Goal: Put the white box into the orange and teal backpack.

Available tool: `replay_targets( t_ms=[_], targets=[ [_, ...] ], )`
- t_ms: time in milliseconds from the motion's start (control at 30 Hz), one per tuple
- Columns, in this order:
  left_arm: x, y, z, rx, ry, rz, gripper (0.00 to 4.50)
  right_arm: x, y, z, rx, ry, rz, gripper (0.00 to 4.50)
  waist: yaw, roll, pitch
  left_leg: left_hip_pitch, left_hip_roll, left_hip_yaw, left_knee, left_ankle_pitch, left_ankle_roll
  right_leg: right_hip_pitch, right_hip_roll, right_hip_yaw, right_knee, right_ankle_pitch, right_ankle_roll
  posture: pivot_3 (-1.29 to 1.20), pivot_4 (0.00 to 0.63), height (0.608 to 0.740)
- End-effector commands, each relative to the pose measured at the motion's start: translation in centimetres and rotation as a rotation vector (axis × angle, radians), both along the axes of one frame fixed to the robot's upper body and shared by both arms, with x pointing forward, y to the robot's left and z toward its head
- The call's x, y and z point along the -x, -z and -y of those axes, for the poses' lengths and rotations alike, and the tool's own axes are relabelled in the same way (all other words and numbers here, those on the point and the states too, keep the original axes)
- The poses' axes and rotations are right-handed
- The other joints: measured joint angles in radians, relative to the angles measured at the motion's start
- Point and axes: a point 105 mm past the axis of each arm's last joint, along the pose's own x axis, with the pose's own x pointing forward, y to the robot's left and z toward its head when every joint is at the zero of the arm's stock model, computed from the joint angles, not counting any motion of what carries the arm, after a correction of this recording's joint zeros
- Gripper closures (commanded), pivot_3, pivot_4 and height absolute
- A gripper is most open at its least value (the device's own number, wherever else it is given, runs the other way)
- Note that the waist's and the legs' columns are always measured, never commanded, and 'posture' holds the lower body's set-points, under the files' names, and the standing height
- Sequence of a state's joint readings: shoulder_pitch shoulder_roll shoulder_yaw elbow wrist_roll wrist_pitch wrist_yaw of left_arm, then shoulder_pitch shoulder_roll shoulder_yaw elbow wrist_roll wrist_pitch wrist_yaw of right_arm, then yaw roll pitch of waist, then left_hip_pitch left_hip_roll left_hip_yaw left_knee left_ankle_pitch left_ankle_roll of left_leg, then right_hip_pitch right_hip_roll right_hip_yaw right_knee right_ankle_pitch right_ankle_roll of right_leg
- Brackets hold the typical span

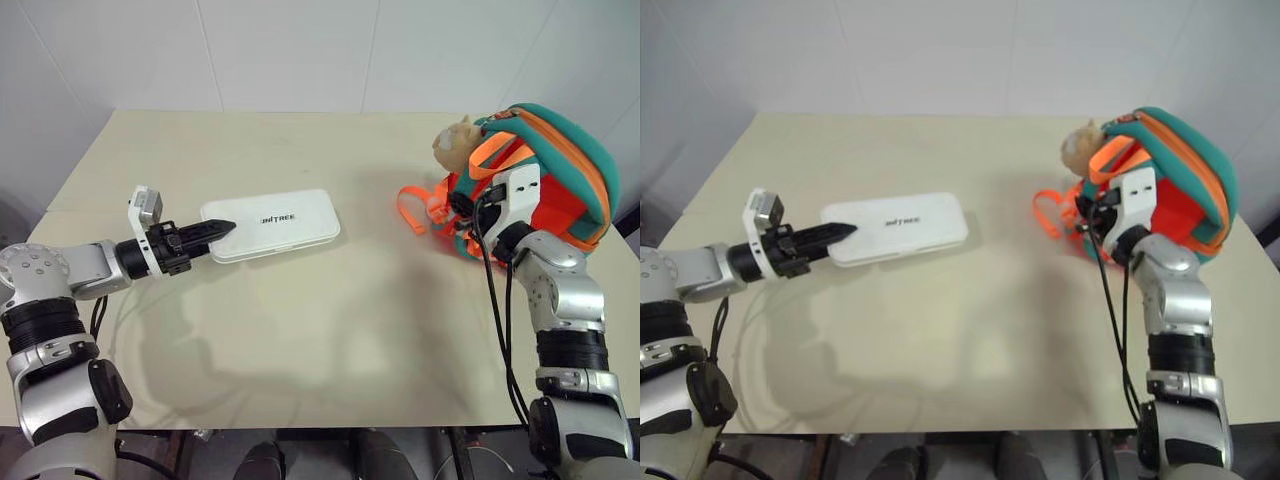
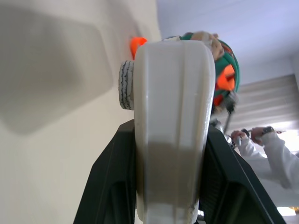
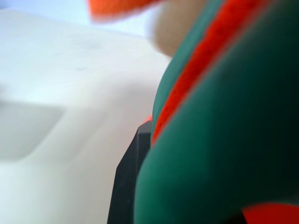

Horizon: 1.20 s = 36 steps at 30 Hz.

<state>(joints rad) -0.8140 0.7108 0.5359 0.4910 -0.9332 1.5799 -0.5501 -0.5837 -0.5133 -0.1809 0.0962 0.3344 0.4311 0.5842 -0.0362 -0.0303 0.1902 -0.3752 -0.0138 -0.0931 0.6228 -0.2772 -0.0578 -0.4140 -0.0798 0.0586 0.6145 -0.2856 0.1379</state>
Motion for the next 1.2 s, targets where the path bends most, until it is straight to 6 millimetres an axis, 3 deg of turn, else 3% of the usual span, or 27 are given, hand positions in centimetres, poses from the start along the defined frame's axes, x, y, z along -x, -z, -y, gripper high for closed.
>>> replay_targets(
  t_ms=[33,467,833,1200],
  targets=[
    [0.0,-1.2,-0.6,0.008,-0.006,0.049,3.2,1.9,-1.6,-2.6,0.014,-0.126,0.038,3.96,0.0,0.0,0.0,0.0,0.0,0.0,0.0,0.0,0.0,0.0,0.0,0.0,0.0,0.0,0.0,0.0,0.15,0.74],
    [-0.8,-1.3,-0.9,-0.011,0.003,0.062,3.2,6.2,-3.2,-7.7,0.035,-0.405,0.017,3.96,0.006,0.0,0.0,-0.001,0.0,0.0,-0.001,0.0,0.001,0.0,0.0,0.0,-0.002,0.0,0.0,0.0,0.15,0.74],
    [-1.3,-1.6,-2.1,-0.043,-0.013,0.079,3.2,12.7,-5.7,-11.7,0.109,-0.776,0.086,3.96,0.007,0.0,0.0,-0.003,0.0,0.0,-0.003,-0.002,0.003,-0.003,0.0,-0.001,-0.002,0.0,0.0,0.0,0.15,0.74],
    [-1.0,-3.2,-3.3,-0.115,0.015,0.126,3.2,18.0,-4.9,-12.1,0.35,-1.113,0.064,3.96,0.009,0.0,0.0,-0.007,0.0,0.0,-0.001,-0.002,0.004,-0.004,0.0,-0.002,-0.003,0.0,0.0,0.0,0.15,0.74]
  ],
)
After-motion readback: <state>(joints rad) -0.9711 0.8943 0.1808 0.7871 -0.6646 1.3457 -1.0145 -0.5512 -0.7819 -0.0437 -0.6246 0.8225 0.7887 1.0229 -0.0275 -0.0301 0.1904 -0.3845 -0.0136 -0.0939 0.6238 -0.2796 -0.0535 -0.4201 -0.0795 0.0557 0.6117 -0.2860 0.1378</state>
